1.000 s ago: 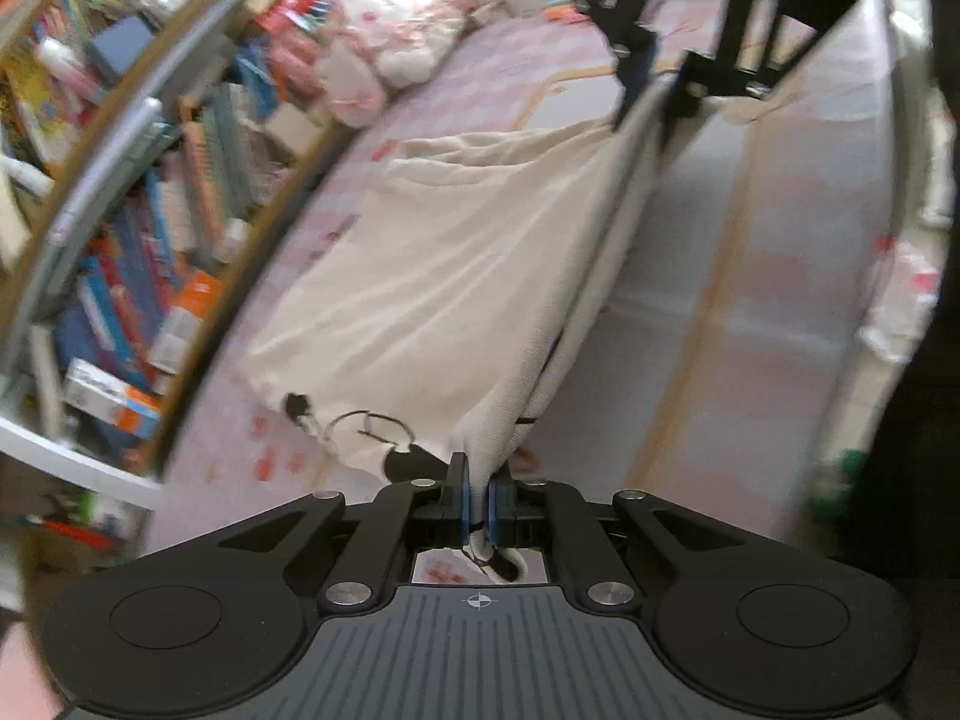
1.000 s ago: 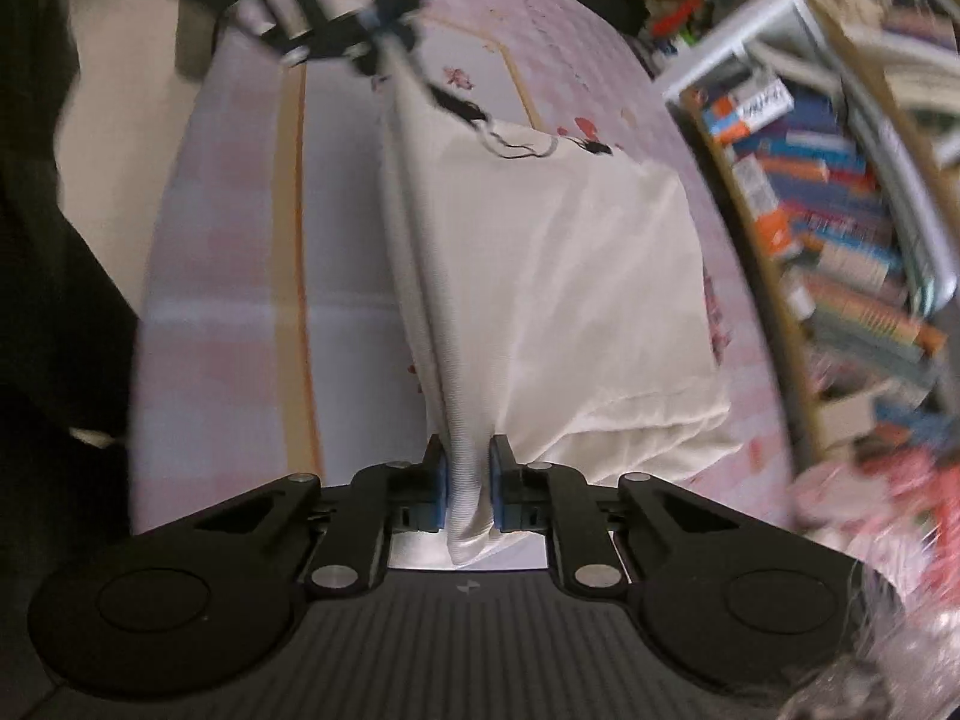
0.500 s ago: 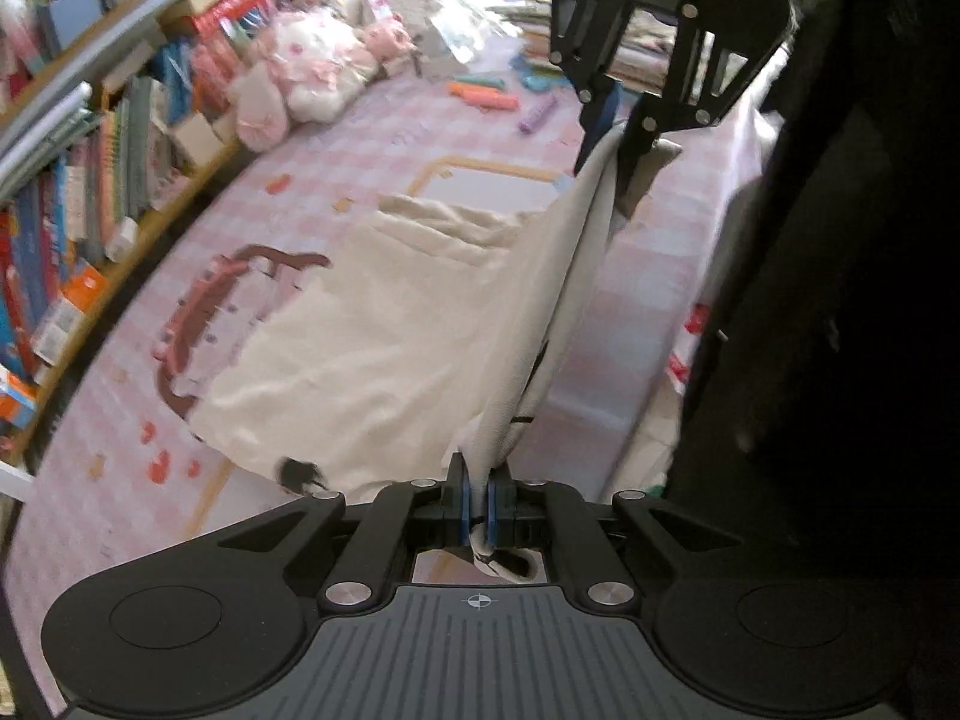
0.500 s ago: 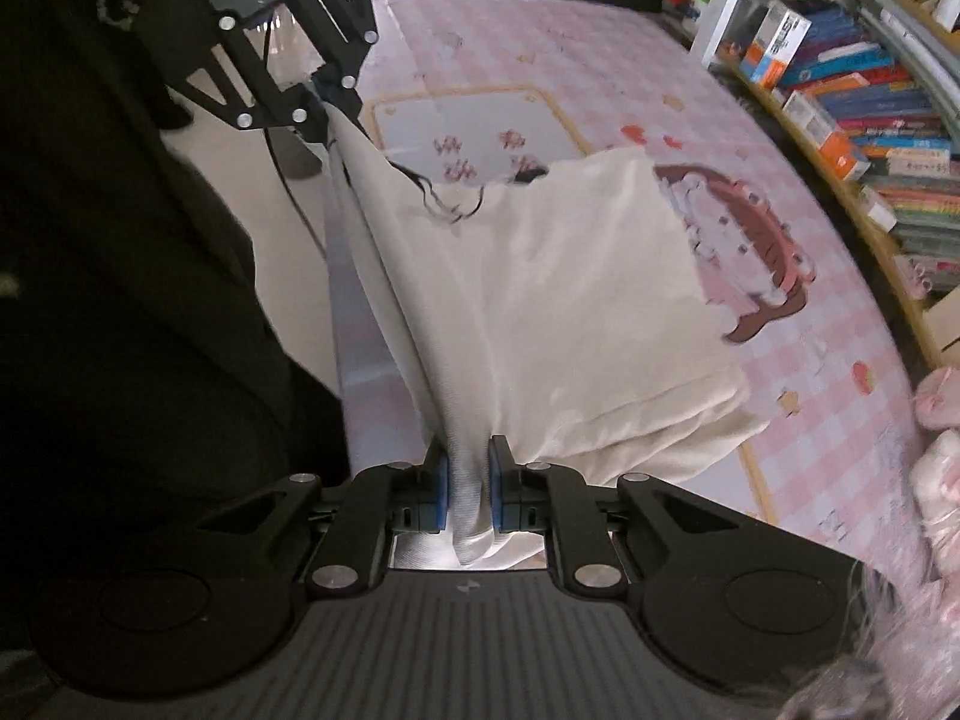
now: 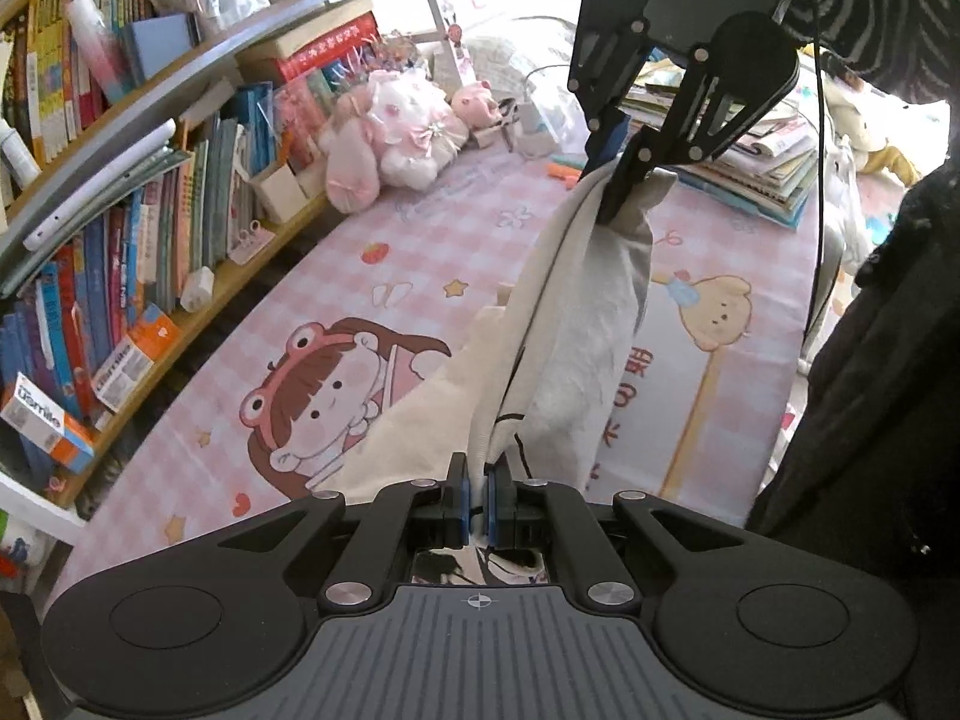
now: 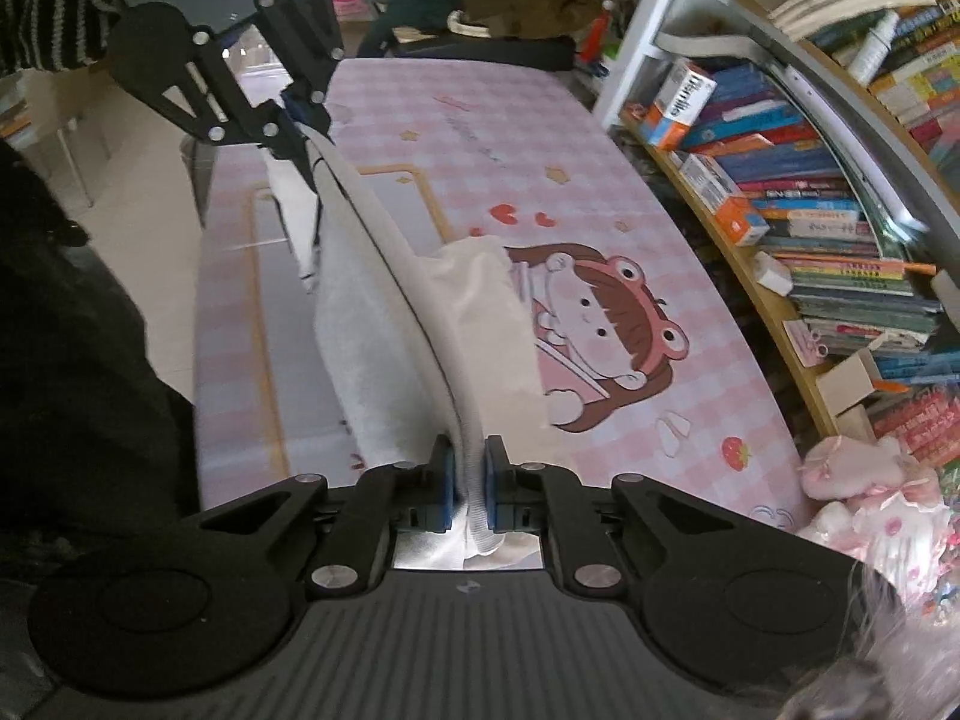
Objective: Fold clothes
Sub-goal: 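Grasp the folded bag with both grippers and lift it off the mat, then carry the hanging bag with both grippers and lower it onto the mat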
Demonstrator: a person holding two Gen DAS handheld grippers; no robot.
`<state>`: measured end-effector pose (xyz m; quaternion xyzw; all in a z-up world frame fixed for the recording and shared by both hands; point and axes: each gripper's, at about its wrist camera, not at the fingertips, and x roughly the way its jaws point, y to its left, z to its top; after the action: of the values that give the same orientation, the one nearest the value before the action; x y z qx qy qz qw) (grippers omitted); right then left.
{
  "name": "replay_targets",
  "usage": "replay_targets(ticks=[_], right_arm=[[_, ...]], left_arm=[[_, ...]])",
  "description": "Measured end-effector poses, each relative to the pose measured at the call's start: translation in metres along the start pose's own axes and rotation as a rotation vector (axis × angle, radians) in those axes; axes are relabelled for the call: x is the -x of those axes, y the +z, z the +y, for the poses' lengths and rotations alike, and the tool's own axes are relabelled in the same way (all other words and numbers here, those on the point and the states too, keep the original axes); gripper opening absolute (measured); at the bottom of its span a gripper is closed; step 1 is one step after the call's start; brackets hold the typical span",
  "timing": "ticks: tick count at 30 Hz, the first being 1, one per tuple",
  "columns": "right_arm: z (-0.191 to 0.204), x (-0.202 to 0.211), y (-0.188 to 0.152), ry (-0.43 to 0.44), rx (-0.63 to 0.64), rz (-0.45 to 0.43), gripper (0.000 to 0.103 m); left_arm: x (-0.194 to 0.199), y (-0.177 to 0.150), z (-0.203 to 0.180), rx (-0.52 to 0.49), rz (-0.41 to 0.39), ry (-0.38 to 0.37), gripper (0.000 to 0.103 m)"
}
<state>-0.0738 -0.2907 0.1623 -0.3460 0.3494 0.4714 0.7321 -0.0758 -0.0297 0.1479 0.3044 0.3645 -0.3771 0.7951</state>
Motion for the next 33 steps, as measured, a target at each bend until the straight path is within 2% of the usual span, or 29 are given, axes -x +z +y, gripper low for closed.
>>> replay_targets(ticks=[7,20,22,30,32,33], right_arm=[[-0.024,-0.027,0.001,0.009,-0.035,0.025,0.009],[-0.073,-0.084,0.004,0.024,-0.128,0.065,0.009],[-0.078,-0.091,0.004,0.03,-0.141,0.072,0.009],[-0.099,-0.129,-0.003,0.065,-0.223,0.116,0.009],[-0.102,-0.14,-0.006,0.072,-0.242,0.128,0.009],[-0.104,-0.145,-0.007,0.075,-0.253,0.131,0.009]], left_arm=[[-0.024,0.004,0.027,0.026,0.018,-0.031,0.006],[-0.084,-0.006,0.068,0.095,0.057,-0.033,0.007],[-0.092,-0.008,0.072,0.098,0.064,-0.029,0.012],[-0.126,-0.015,0.091,0.135,0.104,-0.065,0.013],[-0.136,-0.016,0.094,0.143,0.123,-0.072,0.016],[-0.14,-0.017,0.097,0.15,0.139,-0.069,0.022]])
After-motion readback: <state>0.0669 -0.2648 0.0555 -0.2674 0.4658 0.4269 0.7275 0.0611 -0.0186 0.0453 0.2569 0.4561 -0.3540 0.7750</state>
